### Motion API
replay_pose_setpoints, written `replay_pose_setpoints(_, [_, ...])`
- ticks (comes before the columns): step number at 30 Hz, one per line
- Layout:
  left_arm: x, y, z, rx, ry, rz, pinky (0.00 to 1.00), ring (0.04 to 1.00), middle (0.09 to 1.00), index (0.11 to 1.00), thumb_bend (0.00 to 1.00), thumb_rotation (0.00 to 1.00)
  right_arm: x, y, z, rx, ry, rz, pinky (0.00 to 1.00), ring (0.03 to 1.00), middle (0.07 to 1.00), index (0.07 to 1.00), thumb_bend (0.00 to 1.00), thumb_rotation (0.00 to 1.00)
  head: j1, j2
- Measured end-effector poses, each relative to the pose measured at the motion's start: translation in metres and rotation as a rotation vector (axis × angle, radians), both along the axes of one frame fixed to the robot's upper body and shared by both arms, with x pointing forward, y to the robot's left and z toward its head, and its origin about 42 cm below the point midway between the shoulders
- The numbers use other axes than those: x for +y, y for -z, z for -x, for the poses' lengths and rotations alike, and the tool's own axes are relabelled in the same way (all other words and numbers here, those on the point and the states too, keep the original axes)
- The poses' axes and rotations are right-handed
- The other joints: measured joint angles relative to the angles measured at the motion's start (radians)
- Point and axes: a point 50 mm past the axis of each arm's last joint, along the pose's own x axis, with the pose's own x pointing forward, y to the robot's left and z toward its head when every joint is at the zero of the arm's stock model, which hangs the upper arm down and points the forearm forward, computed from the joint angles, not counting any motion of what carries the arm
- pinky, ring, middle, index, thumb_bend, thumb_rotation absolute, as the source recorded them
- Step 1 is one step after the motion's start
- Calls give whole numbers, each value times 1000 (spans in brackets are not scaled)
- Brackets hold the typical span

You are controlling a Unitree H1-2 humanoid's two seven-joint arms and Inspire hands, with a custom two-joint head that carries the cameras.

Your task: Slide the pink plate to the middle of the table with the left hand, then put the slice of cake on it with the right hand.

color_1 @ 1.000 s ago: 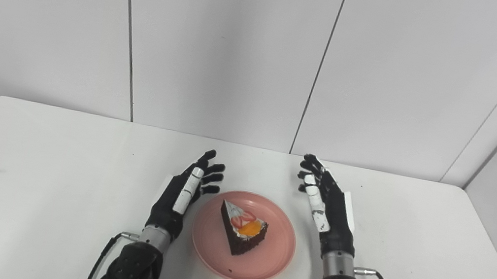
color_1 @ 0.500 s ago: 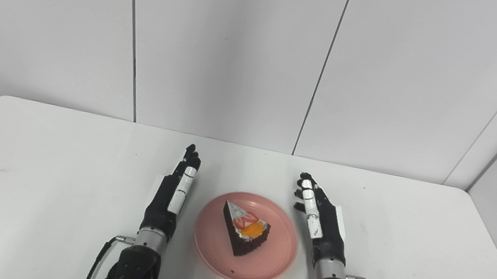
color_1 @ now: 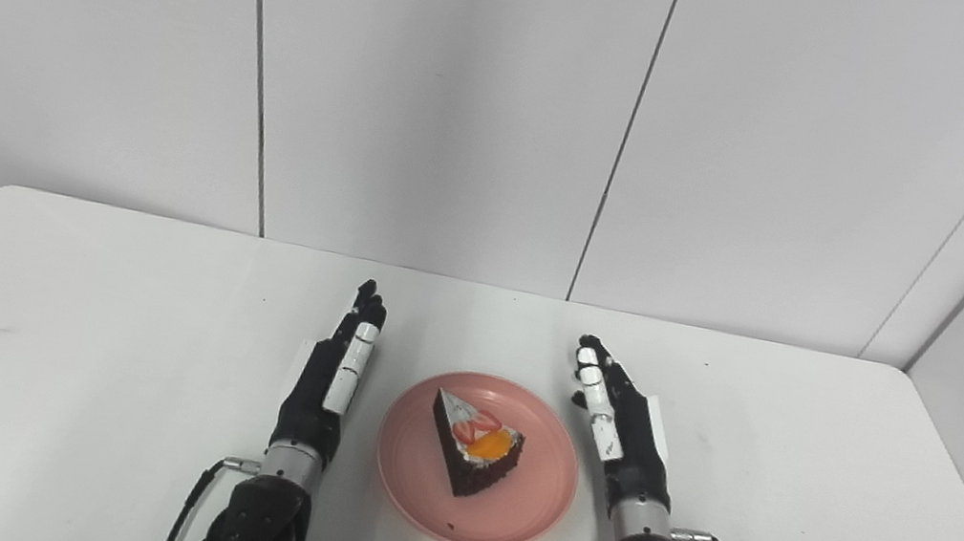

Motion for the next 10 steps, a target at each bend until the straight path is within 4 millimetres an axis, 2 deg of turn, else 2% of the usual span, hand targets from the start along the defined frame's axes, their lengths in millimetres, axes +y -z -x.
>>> replay_pose_setpoints(6, [0,0,0,1,0,1,1000,1000,1000,1000,750,1000,0,0,0,1,-3,-8,901,860,869,866,767,1000,-3,2])
replay_pose_setpoints(8, [0,0,0,3,-1,9,1000,1000,1000,1000,739,1000,0,0,0,1,-2,-23,888,847,862,895,763,1000,-3,0])
replay_pose_setpoints(10, [0,0,0,4,-1,10,1000,1000,1000,1000,722,1000,-1,2,0,-8,1,-67,886,846,874,926,801,1000,-3,2])
